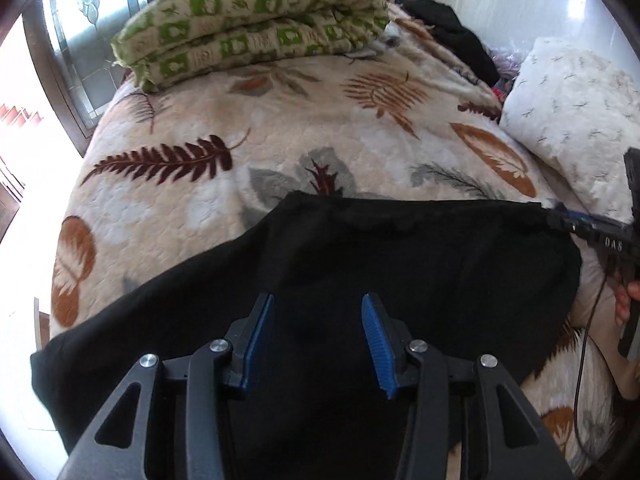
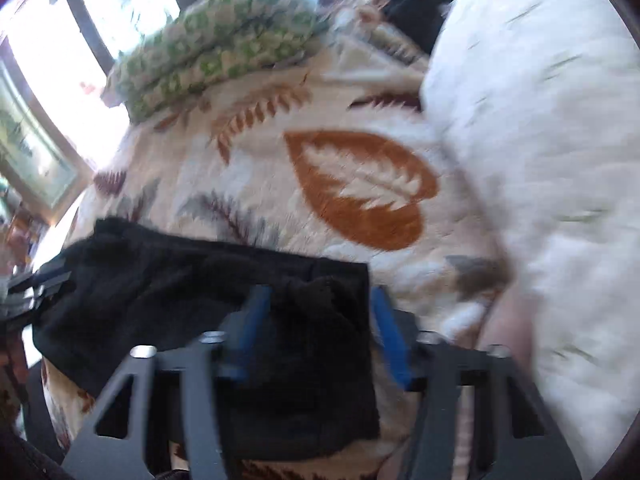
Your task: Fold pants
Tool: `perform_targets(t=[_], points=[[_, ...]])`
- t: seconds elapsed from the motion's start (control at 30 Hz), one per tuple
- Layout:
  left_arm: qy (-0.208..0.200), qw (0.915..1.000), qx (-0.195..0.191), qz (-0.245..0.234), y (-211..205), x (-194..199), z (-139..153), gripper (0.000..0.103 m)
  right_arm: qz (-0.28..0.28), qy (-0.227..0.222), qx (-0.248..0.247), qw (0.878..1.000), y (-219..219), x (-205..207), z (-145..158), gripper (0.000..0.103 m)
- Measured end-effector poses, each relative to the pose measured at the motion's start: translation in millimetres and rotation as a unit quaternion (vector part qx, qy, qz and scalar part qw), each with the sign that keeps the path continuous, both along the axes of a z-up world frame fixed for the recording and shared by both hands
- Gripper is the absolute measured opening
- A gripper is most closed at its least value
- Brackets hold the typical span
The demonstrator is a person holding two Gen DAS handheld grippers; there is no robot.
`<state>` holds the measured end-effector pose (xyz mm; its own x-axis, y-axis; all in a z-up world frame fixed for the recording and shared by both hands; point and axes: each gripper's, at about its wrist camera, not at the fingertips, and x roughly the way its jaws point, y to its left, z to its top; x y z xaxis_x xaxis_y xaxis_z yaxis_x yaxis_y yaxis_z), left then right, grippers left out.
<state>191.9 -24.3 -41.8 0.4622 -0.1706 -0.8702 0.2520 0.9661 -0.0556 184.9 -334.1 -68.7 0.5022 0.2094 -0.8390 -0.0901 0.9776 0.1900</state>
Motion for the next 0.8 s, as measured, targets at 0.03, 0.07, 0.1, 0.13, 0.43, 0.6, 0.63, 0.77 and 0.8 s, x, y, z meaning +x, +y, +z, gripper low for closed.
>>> perform_targets(t=[0.03, 0.07, 0.1, 0.13, 0.43, 0.6, 0.63, 0.77, 0.8], points=[[0.006, 1.0, 0.005, 0.004, -3, 8, -5, 0.049, 0.008, 0.009, -0.009, 1.0, 5, 3, -5, 0.02], [0.01, 0.9998, 0.012, 0.009, -6, 13, -9, 0.048, 0.014, 0.002, -0.026, 1.0, 10, 4, -7, 0.018], [0.011, 0.9996, 0.018, 0.018, -8, 20, -14, 0.047, 0.015, -0.007, -0.037, 0.999, 11, 3, -5, 0.015], [0.01, 0.9993, 0.023, 0.029, -7, 24, -17, 0.047, 0.008, -0.02, -0.043, 0.999, 12, 3, -1, 0.014], [-0.008, 0.9964, 0.064, 0.054, -15, 39, -30, 0.046, -0.025, -0.038, -0.05, 0.998, 2, 15, -15, 0.017], [0.002, 0.9974, 0.042, 0.058, -8, 42, -24, 0.046, -0.042, -0.023, -0.013, 0.999, -12, 13, -3, 0.041], [0.004, 0.9977, 0.031, 0.06, -6, 39, -21, 0.046, -0.045, -0.026, -0.014, 0.999, -13, 10, 3, 0.043], [-0.01, 0.998, -0.009, 0.061, -4, 19, -8, 0.046, -0.037, -0.014, -0.024, 0.999, -10, 3, 17, 0.046], [-0.014, 0.9984, -0.012, 0.054, -6, 13, -5, 0.046, -0.031, -0.008, -0.029, 0.999, -7, 1, 18, 0.046]])
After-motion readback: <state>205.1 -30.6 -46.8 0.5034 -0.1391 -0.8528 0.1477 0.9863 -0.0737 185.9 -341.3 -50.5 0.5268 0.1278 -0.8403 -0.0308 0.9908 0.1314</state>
